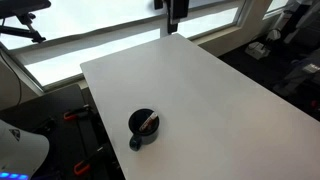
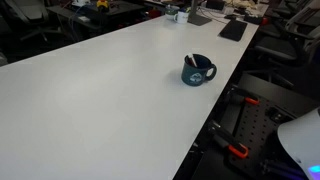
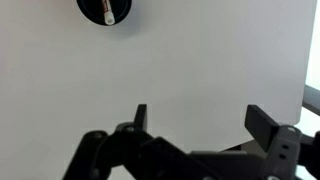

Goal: Remove the marker from the cup and put it on the table

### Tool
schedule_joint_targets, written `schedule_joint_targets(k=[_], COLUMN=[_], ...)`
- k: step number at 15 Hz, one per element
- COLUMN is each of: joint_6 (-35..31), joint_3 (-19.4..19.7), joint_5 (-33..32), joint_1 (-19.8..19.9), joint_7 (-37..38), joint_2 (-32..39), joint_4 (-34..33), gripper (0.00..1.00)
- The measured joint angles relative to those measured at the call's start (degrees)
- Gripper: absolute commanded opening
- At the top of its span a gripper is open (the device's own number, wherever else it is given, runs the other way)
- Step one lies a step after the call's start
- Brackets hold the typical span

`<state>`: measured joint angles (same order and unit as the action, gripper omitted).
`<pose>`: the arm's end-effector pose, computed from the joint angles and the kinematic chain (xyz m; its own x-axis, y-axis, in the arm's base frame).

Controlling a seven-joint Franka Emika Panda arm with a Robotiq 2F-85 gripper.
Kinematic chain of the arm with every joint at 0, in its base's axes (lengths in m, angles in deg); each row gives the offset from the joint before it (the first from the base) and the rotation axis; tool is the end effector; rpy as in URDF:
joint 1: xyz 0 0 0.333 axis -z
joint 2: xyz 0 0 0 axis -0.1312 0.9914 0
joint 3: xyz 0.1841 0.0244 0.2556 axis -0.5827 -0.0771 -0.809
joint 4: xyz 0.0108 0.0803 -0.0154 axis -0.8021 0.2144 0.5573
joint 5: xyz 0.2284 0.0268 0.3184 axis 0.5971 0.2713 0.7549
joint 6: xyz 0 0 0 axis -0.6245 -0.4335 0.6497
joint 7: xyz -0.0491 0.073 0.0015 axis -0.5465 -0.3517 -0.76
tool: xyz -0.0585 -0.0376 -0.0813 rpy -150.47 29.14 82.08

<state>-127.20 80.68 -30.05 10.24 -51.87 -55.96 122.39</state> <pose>0.4473 -0.0906 0.4817 0.9583 -0.2570 0.1249 -0.2291 -0.9523 -0.2017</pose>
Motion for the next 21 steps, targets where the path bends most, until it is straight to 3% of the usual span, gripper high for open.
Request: schedule_joint_targets(k=[7, 12, 17, 21], joint_6=[-0.67, -8.97, -21.75, -20.10], joint_3=[-0.63, -2.22, -1.85, -1.74], joint_5=[-0.19, -0.41, -0.41, -0.64], joint_1=[0.21, 0.23, 0.86, 2.21], joint_7=[-0.01, -0.24, -0.43, -0.29], joint_2=[-0.01, 0.17, 2.87, 5.41], joint_4=[0.03, 4.62, 13.27, 16.25], gripper=[1.00, 1.00, 1.00, 1.00])
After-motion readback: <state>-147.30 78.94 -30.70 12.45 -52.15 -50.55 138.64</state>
